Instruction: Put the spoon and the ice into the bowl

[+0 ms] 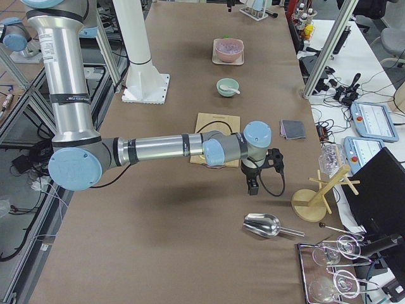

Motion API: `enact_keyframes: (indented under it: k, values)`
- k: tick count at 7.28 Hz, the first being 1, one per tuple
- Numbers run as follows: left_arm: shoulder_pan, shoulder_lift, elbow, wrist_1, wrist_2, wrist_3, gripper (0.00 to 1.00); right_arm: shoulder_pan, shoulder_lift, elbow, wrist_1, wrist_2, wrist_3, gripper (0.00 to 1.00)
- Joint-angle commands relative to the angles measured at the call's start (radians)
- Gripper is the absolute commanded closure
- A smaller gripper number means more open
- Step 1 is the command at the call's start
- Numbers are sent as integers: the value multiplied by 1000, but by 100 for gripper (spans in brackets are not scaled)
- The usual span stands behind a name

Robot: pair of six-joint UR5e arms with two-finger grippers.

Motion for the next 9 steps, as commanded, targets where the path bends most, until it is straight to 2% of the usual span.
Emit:
enact_keyframes:
  k: [1, 3, 7, 9]
  values:
    - [-72, 39, 2, 13, -3, 12, 2, 59, -4, -61, -8, 21, -94, 0]
    - [-110, 31, 2, 84, -95, 24, 2, 84, -3, -102, -8, 26, -139, 0]
    - [-107, 26, 66, 73, -91, 10, 2, 84, 6, -99, -6, 34, -148, 0]
    - [-109, 28, 67, 76, -88, 18, 2, 84, -7, -63, 11, 31, -137, 0]
